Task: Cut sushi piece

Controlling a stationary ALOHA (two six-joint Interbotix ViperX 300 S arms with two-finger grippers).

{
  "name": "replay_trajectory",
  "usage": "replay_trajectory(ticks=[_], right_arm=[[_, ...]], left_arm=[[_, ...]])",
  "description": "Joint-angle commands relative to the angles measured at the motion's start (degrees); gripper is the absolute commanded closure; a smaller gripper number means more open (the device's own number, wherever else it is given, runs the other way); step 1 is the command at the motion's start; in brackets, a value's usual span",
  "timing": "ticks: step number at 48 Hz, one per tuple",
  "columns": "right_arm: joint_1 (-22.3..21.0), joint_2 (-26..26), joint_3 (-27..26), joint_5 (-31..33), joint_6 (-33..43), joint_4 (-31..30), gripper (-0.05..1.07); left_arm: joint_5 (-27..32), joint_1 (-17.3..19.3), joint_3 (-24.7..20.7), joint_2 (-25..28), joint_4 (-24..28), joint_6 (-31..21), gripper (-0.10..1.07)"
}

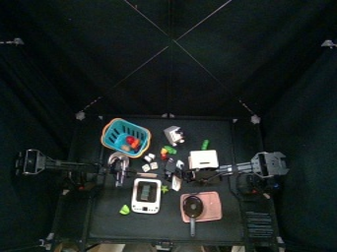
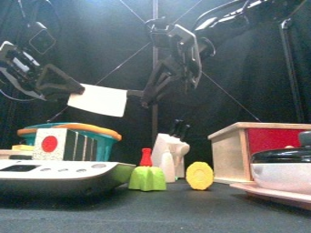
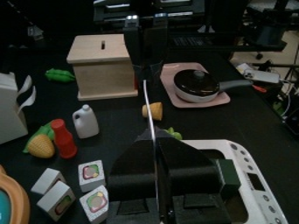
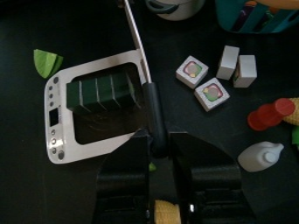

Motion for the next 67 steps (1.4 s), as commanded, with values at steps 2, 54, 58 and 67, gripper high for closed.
replay_trajectory(ticks=[2,54,58,67], right_arm=[[-0.4,-2.6,-3.0,-0.3,0.4,-0.1,0.63],[7.3,3.9,-8.6,10.5,0.7,-2.2,0.63],[7.3,3.9,-8.4,10.5,0.7,-2.1,0.63],[7.4,4.5,-8.3,10.2,0.7,-1.8,0.63]], left_arm=[[-0.2,-1.2,-1.1,0.1,0.2,0.0,0.77],[10.0,-18.0,-0.5,0.4,-21.4,11.2,0.75],[10.1,-19.2,-0.5,0.9,-24.0,13.4,0.75],[10.1,-20.7,-1.1,2.4,-29.8,18.8,0.75]])
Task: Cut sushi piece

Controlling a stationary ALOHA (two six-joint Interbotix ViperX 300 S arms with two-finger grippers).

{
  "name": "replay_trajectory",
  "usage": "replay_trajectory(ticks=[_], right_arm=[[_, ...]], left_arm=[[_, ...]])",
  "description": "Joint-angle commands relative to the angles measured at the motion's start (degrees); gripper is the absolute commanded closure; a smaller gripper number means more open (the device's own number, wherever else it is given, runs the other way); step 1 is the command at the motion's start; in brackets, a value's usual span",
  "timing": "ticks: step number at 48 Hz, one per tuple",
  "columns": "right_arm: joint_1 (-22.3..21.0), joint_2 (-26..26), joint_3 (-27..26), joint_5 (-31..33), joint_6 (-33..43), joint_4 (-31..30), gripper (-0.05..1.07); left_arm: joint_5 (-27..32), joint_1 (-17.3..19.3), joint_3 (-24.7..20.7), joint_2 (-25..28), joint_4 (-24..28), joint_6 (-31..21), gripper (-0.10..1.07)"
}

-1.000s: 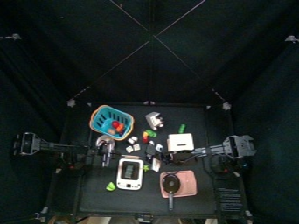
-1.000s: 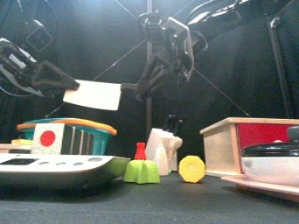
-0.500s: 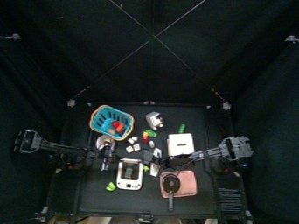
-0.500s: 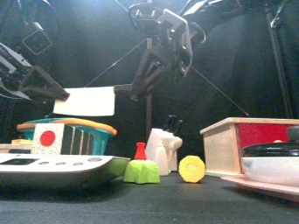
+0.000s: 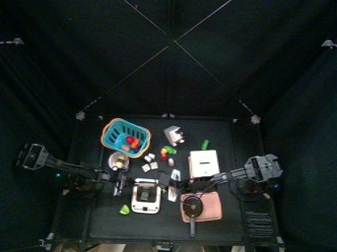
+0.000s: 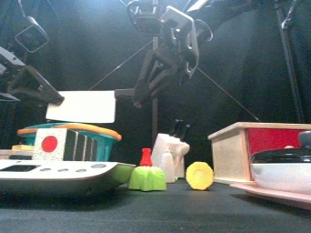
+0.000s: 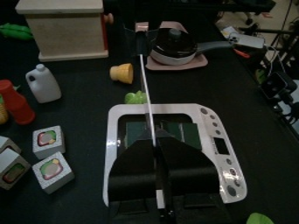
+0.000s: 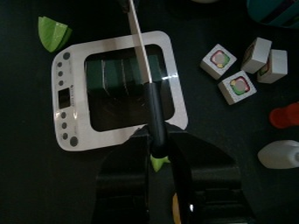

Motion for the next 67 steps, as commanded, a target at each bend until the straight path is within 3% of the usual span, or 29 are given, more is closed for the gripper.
replay_trajectory(ticks=[1,11,67], right_arm=[[-0.4,-1.0,-1.6,-0.4,0.3,0.0,0.63],[-0.3,0.0,-1.8,-1.1,0.3,0.2,0.63],[-0.2,1.1,-1.8,-1.2,0.3,0.4,0.63]], left_arm=[[-0.1,-1.3,-1.3,0.7,-2.7,2.5,0.75],[-0.1,-1.7,-1.3,1.1,-6.9,6.9,0.75],[0.8,-3.1,-1.2,2.3,-7.7,6.9,0.75]])
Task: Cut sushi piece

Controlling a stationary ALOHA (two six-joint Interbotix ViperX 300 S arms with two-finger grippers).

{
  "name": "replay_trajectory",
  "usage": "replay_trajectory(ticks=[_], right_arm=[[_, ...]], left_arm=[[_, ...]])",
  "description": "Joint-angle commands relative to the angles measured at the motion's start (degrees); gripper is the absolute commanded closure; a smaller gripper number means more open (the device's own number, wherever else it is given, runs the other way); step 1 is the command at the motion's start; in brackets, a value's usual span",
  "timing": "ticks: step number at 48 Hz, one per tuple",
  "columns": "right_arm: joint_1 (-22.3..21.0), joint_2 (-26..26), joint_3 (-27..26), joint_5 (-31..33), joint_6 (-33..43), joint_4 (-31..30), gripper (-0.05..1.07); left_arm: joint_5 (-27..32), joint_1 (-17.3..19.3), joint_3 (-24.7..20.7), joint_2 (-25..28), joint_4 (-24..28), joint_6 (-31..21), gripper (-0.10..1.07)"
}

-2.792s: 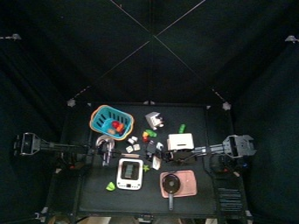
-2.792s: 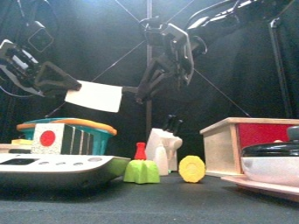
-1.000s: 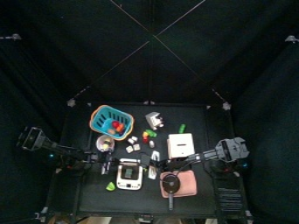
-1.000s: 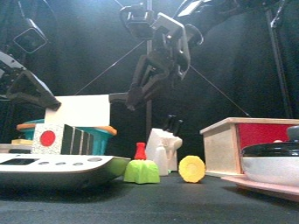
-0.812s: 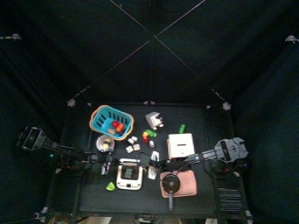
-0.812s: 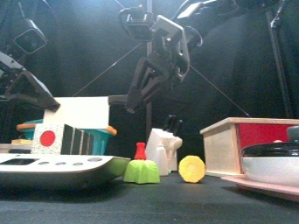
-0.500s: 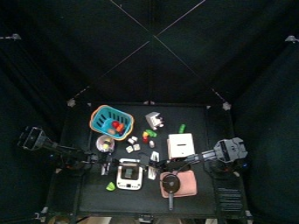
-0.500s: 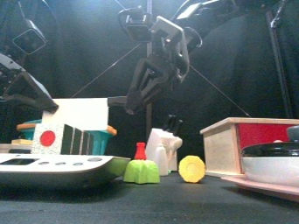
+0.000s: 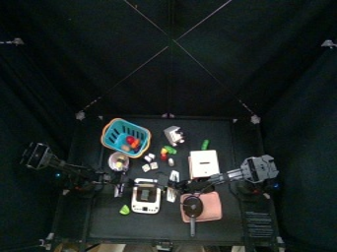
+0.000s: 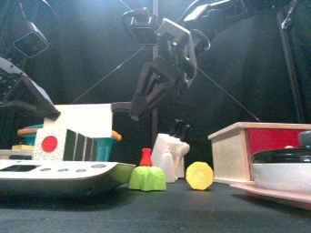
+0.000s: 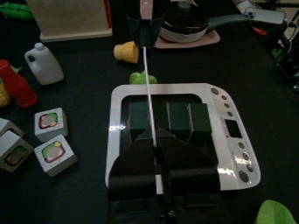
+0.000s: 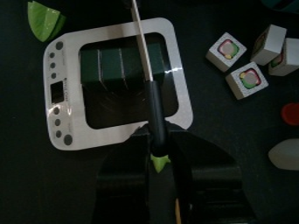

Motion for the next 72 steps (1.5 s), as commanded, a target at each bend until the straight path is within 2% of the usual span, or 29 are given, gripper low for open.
replay_trajectory(ticks=[1,26,54,72], right_arm=[[-0.3,-1.3,-1.7,-0.2,0.3,-0.2,0.63],[-0.4,0.3,-1.8,-0.3,0.3,0.4,0.63],[-0.4,3.4,-1.7,-1.8,0.3,2.4,0.63],[-1.0,2.6,-1.9,-1.8,0.1,1.4,0.63]], left_arm=[[0.1,-0.6,-1.2,-0.1,0.1,0.0,0.75],[0.8,-0.6,-1.2,0.7,-0.5,0.1,0.75],[0.5,-0.8,-4.0,11.6,-3.0,0.1,0.75],[0.3,0.7,-4.4,11.5,-2.8,0.4,0.75]])
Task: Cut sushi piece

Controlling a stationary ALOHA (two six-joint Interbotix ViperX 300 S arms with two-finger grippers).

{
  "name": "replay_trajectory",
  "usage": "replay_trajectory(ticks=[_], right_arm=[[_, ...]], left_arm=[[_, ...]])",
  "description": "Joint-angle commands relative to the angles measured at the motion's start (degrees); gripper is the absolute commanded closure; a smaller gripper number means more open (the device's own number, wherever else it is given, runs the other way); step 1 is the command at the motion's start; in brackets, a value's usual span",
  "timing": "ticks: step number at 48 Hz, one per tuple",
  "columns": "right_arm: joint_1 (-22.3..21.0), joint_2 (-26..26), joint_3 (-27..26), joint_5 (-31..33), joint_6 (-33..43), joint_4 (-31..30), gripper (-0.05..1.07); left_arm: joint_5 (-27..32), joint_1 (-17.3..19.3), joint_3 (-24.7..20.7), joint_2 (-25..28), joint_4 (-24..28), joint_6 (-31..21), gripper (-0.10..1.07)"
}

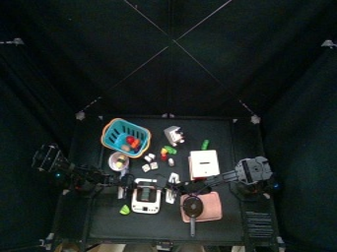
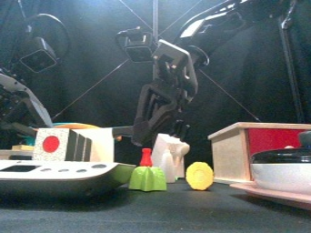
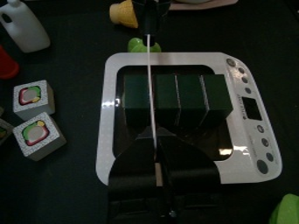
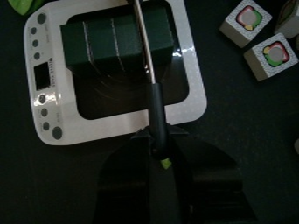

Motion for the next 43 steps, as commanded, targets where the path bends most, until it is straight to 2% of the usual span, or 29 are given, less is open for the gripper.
replay_trajectory(ticks=[1,23,43], right_arm=[[-1.1,-2.0,-1.8,-0.7,0.1,-0.6,0.63],[-2.0,-2.9,-1.8,-0.4,0.2,-1.4,0.63],[-2.0,-3.9,-2.4,-0.2,0.1,-1.7,0.63]], left_arm=[[-0.3,1.1,-1.6,-0.3,0.1,0.2,0.75],[-0.2,5.4,-1.1,-4.0,4.6,0.3,0.75],[0.1,6.1,-1.2,-5.0,5.5,0.3,0.75]])
